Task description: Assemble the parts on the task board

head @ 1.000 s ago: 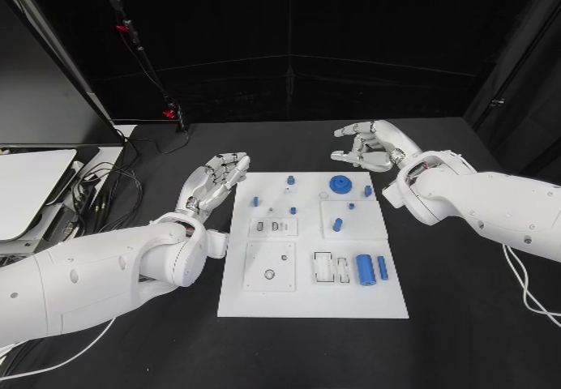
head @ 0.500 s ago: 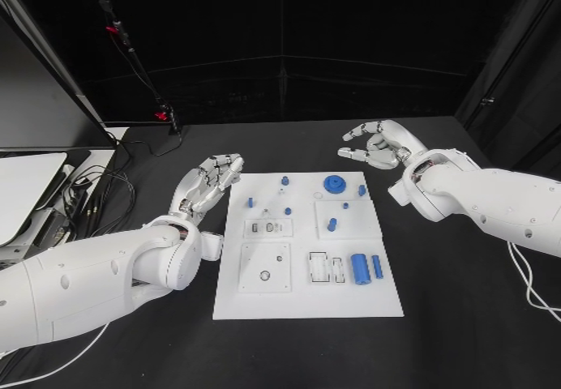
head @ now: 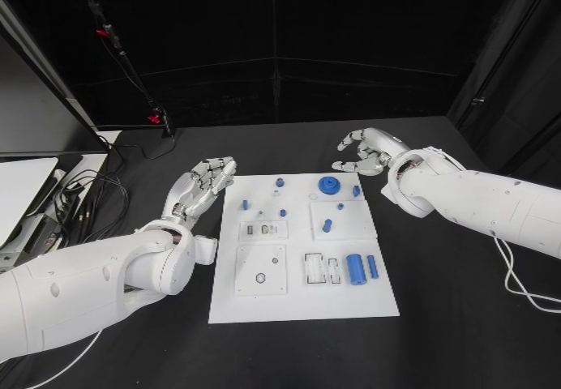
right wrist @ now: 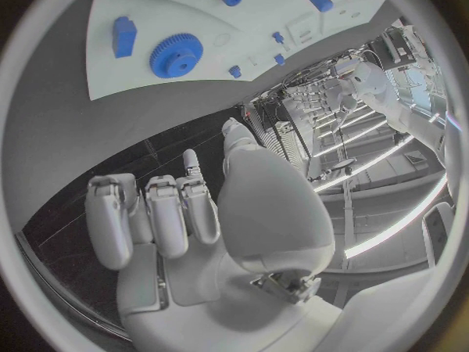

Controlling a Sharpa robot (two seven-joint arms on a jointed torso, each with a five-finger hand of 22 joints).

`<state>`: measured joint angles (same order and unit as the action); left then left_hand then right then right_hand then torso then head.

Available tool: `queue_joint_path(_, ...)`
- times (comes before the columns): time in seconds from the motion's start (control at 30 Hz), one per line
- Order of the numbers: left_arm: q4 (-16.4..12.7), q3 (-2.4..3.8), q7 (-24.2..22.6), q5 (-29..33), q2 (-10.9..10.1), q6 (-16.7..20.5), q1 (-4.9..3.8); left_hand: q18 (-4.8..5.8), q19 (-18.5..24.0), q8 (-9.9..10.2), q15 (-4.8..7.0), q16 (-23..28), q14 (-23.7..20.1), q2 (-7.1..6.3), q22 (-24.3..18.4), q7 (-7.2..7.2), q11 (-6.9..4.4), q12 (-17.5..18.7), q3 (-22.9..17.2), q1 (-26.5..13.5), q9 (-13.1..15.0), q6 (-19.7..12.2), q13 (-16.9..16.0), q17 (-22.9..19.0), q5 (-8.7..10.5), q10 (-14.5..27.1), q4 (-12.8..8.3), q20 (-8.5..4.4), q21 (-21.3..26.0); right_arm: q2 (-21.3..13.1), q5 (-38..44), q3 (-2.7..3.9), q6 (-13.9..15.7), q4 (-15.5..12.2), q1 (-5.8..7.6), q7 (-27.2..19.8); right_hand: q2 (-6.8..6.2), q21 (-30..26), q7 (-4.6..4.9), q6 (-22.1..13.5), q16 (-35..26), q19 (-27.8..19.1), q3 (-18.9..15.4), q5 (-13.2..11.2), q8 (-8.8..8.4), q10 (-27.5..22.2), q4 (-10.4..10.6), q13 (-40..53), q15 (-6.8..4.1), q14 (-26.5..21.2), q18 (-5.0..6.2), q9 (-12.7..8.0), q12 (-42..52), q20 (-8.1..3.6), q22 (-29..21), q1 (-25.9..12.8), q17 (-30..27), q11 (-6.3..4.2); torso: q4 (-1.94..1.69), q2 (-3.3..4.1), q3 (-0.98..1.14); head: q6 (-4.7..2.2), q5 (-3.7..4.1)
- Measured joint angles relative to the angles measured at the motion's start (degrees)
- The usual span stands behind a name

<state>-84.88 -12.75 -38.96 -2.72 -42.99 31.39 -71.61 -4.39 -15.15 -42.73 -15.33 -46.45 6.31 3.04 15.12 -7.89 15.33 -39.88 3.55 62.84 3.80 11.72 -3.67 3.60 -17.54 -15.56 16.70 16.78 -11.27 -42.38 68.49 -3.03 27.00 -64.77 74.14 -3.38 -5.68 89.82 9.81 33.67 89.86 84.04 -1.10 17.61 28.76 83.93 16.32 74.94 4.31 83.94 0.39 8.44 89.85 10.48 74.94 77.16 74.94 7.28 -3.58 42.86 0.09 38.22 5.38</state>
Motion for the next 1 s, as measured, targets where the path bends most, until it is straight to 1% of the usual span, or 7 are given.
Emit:
queue_joint_path(0.17, 0.0, 0.0, 0.0, 0.0, -0.1, 0.0, 0.04, 0.0, 0.0, 0.0, 0.0, 0.0, 0.0, 0.0, 0.0, 0.0, 0.0, 0.0, 0.0, 0.0, 0.0, 0.0, 0.0, 0.0, 0.0, 0.0, 0.0, 0.0, 0.0, 1.8, 3.9, -0.01, -1.5, 2.3, -0.4, 2.5, -0.43, 0.0, 0.13, -0.3, 0.0, 0.0, 1.2, 0.0, 0.44, 0.0, 0.0, 0.0, 0.0, 0.0, 0.01, 0.1, 0.0, 0.0, 0.0, -0.2, 0.0, 0.0, -0.03, 0.02, -0.02, 0.01, -0.04)
queue_joint_path(0.33, 0.0, 0.0, 0.0, 0.0, -0.1, 0.0, 0.05, 0.0, 0.0, 0.0, 0.0, 0.0, 0.0, 0.0, 0.0, 0.0, 0.0, 0.0, 0.0, 0.0, 0.0, 0.0, 0.0, 0.0, 0.0, 0.0, 0.0, 0.0, 0.0, 2.8, 5.9, -0.01, -3.1, 3.4, -0.62, 4.0, -0.64, 0.0, 0.13, -0.3, 0.0, 0.0, 1.7, 0.0, 0.68, 0.0, 0.0, 0.0, 0.0, 0.0, 0.01, 0.2, 0.0, 0.0, 0.0, 0.0, 0.0, 0.0, -0.06, 0.02, -0.05, 0.15, -0.13)
queue_joint_path(0.53, 0.0, 0.0, 0.0, 0.0, -0.1, -0.1, 0.06, 0.0, 0.0, 0.0, 0.0, 0.0, 0.0, 0.0, 0.0, 0.19, 0.0, 0.0, 0.0, 0.0, 0.0, 0.2, 0.0, 0.0, -0.29, 0.0, 0.0, 0.0, 0.0, 3.5, 7.4, -0.01, -5.1, 3.9, -0.81, 4.8, -0.86, 0.0, 0.13, -0.3, 0.0, 0.0, 2.4, 0.0, 1.35, 0.0, 0.0, 0.0, 0.0, 0.0, 0.01, 0.3, 0.0, 0.0, 0.0, 0.3, 0.0, 0.0, -0.09, 0.01, -0.08, 0.2, -0.25)
queue_joint_path(0.73, 0.0, 0.0, 0.0, 0.0, -0.2, 0.0, 0.07, 0.0, 0.0, 0.0, 0.0, 0.0, 0.0, 0.0, 0.1, 0.19, 0.0, 0.0, 0.0, 0.0, 0.0, 0.2, 0.0, 0.0, -0.29, 0.0, 0.0, 0.0, 0.0, 3.8, 8.1, -0.01, -6.6, 3.9, -0.89, 5.0, -0.86, 0.0, 0.13, -0.3, 0.0, 0.0, 2.7, 0.0, 1.35, 0.0, -0.1, 0.0, 0.0, 0.0, 0.02, 0.3, 0.0, 0.0, 0.0, 0.3, 0.0, 0.0, -0.09, -0.02, -0.1, 0.28, -0.34)
queue_joint_path(0.87, 0.0, 0.0, 0.0, 0.0, -0.2, 0.0, 0.07, 0.0, 0.0, 0.0, 0.0, 0.0, 0.0, 0.0, 0.1, 0.19, 0.0, 0.0, 0.0, 0.0, 0.0, 0.2, 0.0, 0.0, -0.29, 0.0, 0.0, 0.0, 0.0, 4.1, 8.4, -0.01, -7.6, 3.9, -0.95, 5.2, -0.94, 0.0, -0.08, -0.1, 0.0, 0.0, 3.4, -0.4, 1.35, 0.0, -0.3, 0.0, -0.01, 0.0, 0.02, 0.3, 0.0, 0.0, 0.0, 0.3, 0.0, 0.0, -0.09, -0.02, -0.09, 0.65, -0.37)
queue_joint_path(0.9, 0.0, 0.0, 0.0, 0.0, -0.2, 0.0, 0.07, 0.0, 0.0, 0.0, 0.0, 0.0, 0.0, 0.0, 0.1, 0.19, 0.0, 0.0, 0.0, 0.0, 0.0, 0.2, 0.0, 0.0, -0.29, 0.0, 0.0, 0.0, 0.0, 4.1, 8.5, -0.01, -7.9, 3.9, -0.96, 5.2, -1.28, 0.0, -0.08, -0.1, 0.0, 0.0, 3.7, -0.7, 1.35, 0.0, -0.5, 0.0, -0.01, 0.0, 0.01, 0.3, 0.0, -0.01, 0.0, 0.7, 0.0, -0.01, -0.09, -0.02, -0.09, 0.72, -0.42)
queue_joint_path(1.0, 0.0, 0.0, 0.0, 0.0, -0.2, 0.0, 0.07, 0.0, 0.0, 0.0, 0.0, 0.0, 0.0, 0.0, 0.1, 0.19, 0.0, 0.0, 0.0, 0.0, 0.0, 0.2, 0.0, 0.0, -0.29, 0.0, 0.0, 0.0, 0.0, 4.3, 8.9, -0.01, -8.5, 3.8, -0.97, 5.4, -1.13, 0.0, 0.11, 0.1, 0.0, 0.0, 4.5, -1.0, 1.35, 0.0, -1.1, 0.0, -0.15, 0.1, 0.02, 0.1, 0.0, 0.0, 0.0, 1.7, 0.0, -0.01, -0.09, -0.02, -0.08, 0.87, -0.68)
